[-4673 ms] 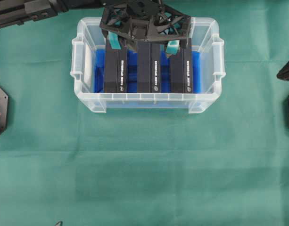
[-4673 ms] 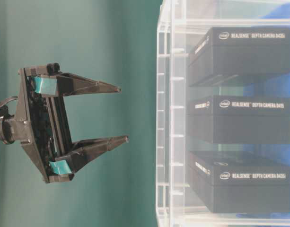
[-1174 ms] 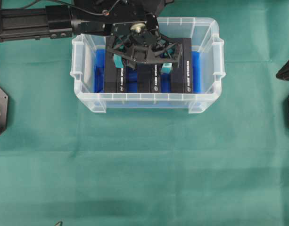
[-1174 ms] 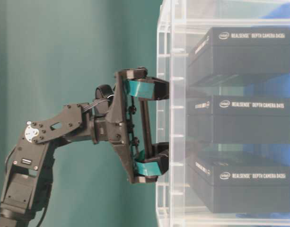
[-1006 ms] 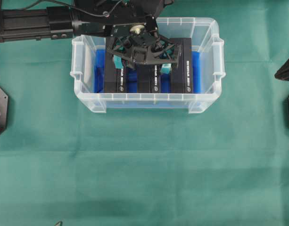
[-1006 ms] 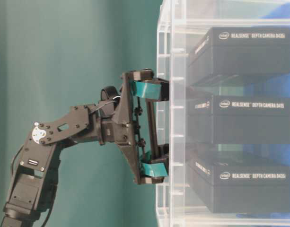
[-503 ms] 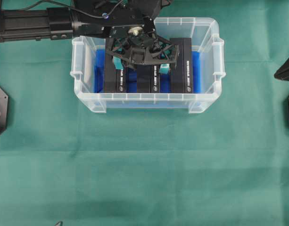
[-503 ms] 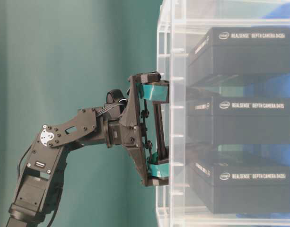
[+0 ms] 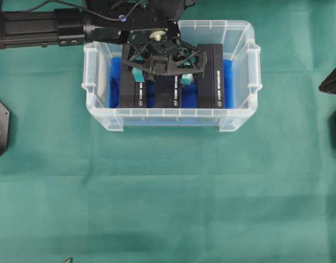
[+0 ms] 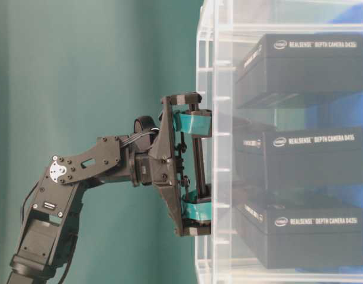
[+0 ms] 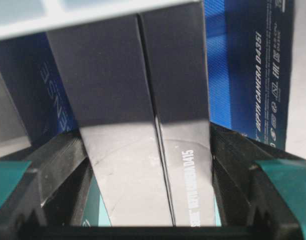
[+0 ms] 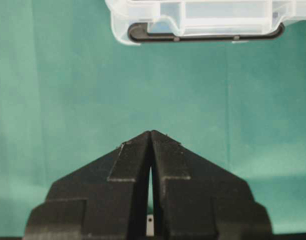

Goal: Take the box out of the case with the left arm.
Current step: 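Close the left gripper on the middle black box, then lift the middle black box straight up out of the foam with the left gripper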

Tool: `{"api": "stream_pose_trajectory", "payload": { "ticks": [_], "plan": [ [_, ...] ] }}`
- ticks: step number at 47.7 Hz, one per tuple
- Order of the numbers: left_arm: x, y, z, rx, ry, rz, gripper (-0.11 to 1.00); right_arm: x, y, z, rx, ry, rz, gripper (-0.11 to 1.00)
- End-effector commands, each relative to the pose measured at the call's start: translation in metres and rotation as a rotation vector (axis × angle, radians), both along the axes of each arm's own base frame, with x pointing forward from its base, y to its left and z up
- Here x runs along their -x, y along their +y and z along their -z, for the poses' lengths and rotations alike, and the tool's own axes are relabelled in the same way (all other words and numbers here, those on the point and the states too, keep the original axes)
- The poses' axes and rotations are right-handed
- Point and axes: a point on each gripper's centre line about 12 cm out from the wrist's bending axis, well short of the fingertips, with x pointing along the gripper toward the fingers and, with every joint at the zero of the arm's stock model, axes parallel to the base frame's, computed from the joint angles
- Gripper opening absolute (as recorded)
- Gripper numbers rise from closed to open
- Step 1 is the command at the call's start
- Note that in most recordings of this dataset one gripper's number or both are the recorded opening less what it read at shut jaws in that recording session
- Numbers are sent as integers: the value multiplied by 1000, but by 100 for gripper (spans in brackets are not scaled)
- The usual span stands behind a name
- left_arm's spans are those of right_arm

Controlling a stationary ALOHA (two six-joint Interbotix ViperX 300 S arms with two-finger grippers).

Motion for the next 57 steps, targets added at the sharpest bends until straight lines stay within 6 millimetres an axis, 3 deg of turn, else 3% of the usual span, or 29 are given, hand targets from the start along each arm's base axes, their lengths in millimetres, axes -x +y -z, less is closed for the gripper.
{"api": "stream_pose_trajectory", "payload": {
  "ticks": [1, 16, 34, 57],
  "plan": [
    [-1, 2, -22, -17, -45, -3, 64, -2, 0, -9, -1, -31, 4, 0],
    [2, -1, -63, -11, -24, 6, 64, -2, 0, -9, -1, -31, 4, 0],
    [-9, -5, -123, -18, -56, 23, 64, -1, 0, -9, -1, -33, 4, 0],
    [11, -6, -209, -53, -88, 9, 64, 0, 0, -10, 0, -32, 1, 0]
  ]
}}
